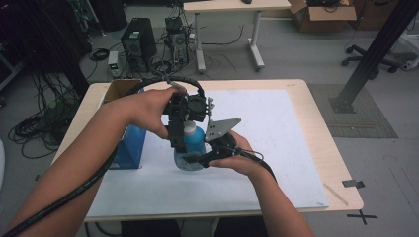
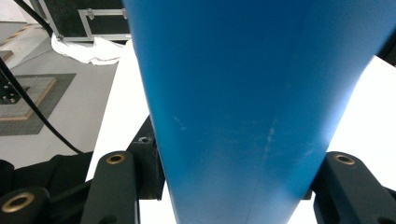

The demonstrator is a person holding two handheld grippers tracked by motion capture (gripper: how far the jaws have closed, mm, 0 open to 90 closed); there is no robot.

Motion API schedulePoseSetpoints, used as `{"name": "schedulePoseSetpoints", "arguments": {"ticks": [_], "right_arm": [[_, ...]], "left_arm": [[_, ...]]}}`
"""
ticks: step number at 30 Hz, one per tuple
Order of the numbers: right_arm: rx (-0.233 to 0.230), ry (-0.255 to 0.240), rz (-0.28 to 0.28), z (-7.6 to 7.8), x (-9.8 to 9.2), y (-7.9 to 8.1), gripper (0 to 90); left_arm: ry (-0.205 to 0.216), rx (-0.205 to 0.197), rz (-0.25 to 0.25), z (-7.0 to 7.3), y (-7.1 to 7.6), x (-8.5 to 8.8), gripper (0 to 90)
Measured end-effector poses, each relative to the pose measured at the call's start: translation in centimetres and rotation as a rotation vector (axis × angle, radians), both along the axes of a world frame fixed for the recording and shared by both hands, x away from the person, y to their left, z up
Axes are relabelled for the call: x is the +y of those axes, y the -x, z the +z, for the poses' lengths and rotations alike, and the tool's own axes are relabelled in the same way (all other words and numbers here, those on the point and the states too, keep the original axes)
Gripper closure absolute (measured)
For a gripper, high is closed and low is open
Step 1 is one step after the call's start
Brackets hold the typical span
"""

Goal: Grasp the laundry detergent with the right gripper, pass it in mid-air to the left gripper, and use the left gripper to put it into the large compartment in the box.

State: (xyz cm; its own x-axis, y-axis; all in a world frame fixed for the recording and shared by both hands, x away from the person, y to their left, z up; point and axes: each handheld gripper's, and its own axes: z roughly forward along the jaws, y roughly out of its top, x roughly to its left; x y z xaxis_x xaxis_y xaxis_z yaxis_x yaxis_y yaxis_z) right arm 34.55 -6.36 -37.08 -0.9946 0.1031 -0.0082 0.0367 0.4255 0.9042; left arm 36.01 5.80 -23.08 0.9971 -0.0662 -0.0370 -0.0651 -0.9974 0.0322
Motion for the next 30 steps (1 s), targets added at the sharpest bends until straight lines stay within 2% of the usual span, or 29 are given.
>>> {"name": "schedulePoseSetpoints", "arguments": {"ticks": [10,13,20,21,25,30], "right_arm": [[-0.006,-0.004,0.0,0.24,0.32,-0.11,45.2],[0.008,-0.011,0.013,0.33,0.32,-0.02,45.2],[0.005,-0.007,0.008,0.4,0.38,-0.06,45.2],[-0.013,0.003,0.006,0.37,0.42,-0.19,45.2],[0.009,0.0,0.008,0.3,0.51,-0.08,45.2],[0.005,-0.002,0.004,0.31,0.53,-0.14,45.2]], "left_arm": [[-0.018,-0.007,-0.002,-0.41,0.1,-0.19,0.7],[-0.029,-0.013,-0.003,-0.52,0.13,-0.14,1.7],[-0.021,-0.014,-0.007,-0.43,0.18,-0.13,6.1],[-0.018,-0.017,-0.01,-0.35,0.25,-0.17,7.0],[-0.021,-0.021,-0.019,-0.33,0.44,-0.19,10.9],[-0.027,-0.031,-0.016,-0.48,0.53,-0.2,14.0]]}}
